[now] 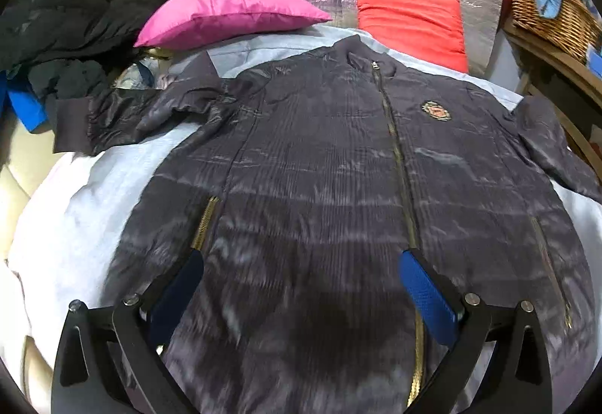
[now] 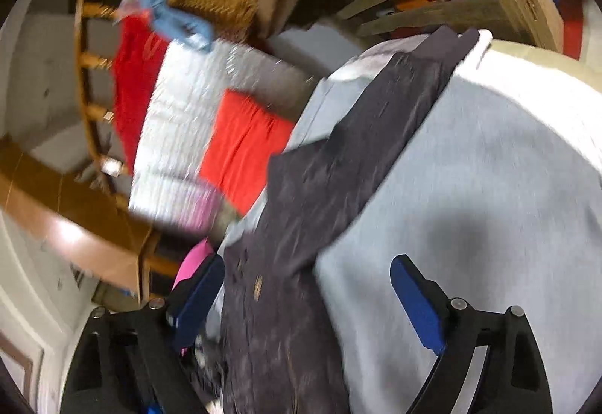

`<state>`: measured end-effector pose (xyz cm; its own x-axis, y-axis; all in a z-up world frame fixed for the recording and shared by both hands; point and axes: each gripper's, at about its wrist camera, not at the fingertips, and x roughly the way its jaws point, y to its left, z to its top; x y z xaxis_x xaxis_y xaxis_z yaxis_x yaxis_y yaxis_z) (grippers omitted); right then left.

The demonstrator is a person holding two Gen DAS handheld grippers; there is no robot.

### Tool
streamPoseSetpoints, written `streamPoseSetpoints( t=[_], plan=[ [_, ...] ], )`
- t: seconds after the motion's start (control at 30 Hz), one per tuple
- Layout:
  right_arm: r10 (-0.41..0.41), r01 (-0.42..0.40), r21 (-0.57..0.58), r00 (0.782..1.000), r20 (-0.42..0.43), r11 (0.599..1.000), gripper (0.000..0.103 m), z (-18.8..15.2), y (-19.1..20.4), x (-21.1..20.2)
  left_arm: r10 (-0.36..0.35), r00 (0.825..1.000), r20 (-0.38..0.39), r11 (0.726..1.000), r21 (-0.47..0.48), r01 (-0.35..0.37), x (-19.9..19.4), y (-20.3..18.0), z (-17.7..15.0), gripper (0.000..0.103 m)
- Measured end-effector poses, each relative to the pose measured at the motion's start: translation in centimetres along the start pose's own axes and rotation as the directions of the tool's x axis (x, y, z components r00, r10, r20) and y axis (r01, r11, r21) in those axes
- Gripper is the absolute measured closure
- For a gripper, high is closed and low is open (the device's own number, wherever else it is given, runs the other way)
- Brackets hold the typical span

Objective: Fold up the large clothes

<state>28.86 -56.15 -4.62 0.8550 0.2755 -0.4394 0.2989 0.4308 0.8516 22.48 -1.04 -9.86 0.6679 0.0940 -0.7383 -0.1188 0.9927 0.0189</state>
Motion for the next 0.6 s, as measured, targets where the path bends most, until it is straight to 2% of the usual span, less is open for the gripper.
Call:
streamPoseSetpoints(
  t=[0.1, 0.2, 0.27, 0.33, 0.53, 0.57, 0.6],
  plan=[
    [-0.034, 0.033, 0.051, 0.999, 0.008, 0.998, 0.019, 3.8, -1.4, 2.9, 0.000, 0.999, -0.032, 1.000, 0.001, 0.000, 2.2, -0.1, 0.1, 0.000],
    [-0.065, 0.064, 0.078, 0.998, 0.006, 0.995, 0.028, 6.0, -2.4, 5.3, 0.004, 0.998, -0.063, 1.000, 0.011, -0.003, 4.1, -0.1, -0.6, 0.000],
    [-0.102, 0.101, 0.067, 0.995, 0.004, 0.993, 0.028, 7.2, -2.8, 6.8, -0.011, 0.997, -0.075, 1.000, -0.002, 0.011, 4.9, 0.1, -1.1, 0.000],
    [-0.180, 0.181, 0.107, 0.984, -0.018, 0.978, 0.028, 7.9, -3.9, 8.1, -0.018, 0.997, -0.071, 1.000, -0.009, 0.017, 5.0, 0.1, -1.2, 0.000],
    [-0.239, 0.235, 0.141, 0.971, 0.007, 0.962, 0.029, 9.3, -4.7, 9.7, -0.025, 0.998, -0.053, 1.000, -0.013, 0.025, 5.1, 0.2, -1.5, 0.000],
    [-0.253, 0.250, 0.130, 0.967, 0.011, 0.960, 0.032, 9.6, -4.4, 9.9, -0.028, 0.998, -0.049, 1.000, -0.015, 0.027, 5.1, 0.3, -1.5, 0.000],
    [-0.273, 0.271, 0.101, 0.962, 0.007, 0.957, 0.051, 10.1, -4.0, 10.2, -0.034, 0.998, -0.047, 0.999, -0.020, 0.033, 5.1, 0.4, -1.6, 0.000]
  ],
)
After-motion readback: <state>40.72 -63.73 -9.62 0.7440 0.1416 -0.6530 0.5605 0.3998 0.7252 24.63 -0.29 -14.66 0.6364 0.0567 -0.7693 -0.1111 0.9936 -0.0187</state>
